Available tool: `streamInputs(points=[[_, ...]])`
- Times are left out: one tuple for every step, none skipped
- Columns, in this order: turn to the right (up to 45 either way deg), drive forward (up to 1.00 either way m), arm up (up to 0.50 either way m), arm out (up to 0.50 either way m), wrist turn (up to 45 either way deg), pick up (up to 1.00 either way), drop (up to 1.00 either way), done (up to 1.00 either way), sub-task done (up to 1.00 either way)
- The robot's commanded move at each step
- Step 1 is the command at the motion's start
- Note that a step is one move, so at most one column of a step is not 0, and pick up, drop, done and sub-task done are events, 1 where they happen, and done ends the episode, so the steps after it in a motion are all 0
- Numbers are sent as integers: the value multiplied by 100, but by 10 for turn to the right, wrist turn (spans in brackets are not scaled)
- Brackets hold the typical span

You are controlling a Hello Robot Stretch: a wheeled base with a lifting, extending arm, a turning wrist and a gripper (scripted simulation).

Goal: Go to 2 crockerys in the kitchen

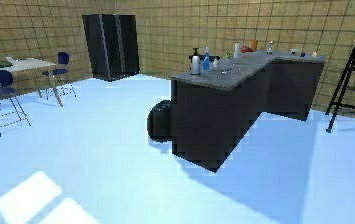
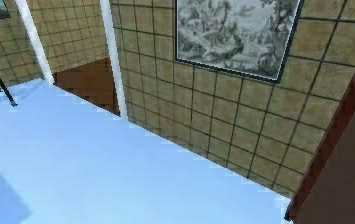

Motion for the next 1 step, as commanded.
streamInputs(points=[[-30,0,0,0,0,0,0,0,0]])
